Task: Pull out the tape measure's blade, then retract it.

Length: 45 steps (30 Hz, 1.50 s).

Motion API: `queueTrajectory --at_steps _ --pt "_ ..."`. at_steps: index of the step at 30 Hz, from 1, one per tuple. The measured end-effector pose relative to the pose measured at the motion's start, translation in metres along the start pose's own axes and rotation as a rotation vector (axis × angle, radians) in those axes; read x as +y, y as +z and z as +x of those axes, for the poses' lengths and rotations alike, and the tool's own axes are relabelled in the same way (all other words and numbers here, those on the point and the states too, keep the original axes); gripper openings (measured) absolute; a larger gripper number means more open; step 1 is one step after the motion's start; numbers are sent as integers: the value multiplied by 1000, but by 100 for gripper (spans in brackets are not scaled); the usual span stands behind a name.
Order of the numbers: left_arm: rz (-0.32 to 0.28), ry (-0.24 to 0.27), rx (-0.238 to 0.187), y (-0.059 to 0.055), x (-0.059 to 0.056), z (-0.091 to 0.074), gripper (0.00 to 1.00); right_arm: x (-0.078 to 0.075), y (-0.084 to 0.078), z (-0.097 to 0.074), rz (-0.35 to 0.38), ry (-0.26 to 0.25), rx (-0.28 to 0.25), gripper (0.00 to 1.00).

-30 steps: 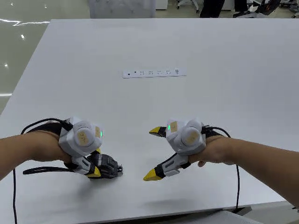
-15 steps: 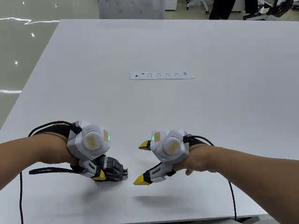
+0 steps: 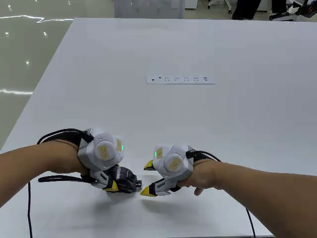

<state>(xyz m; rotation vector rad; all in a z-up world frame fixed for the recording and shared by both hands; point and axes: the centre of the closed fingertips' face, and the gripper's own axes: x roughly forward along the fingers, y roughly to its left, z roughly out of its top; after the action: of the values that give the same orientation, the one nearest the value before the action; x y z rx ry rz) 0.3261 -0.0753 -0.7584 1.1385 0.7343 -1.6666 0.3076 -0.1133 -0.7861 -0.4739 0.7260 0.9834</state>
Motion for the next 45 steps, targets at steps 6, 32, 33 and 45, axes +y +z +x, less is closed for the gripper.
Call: queueTrajectory --at_steps 6,32,33,45 --pt "-1 2 -1 0 0 0 30 2 1 8 -7 21 -2 26" --pt "9 -7 11 -1 -2 -1 30 5 1 17 -41 52 -7 12" --pt "10 -8 11 -1 -2 -1 30 5 1 17 -39 53 -8 12" --pt "0 -16 7 -1 -1 -2 30 2 -10 6 7 53 -15 12"
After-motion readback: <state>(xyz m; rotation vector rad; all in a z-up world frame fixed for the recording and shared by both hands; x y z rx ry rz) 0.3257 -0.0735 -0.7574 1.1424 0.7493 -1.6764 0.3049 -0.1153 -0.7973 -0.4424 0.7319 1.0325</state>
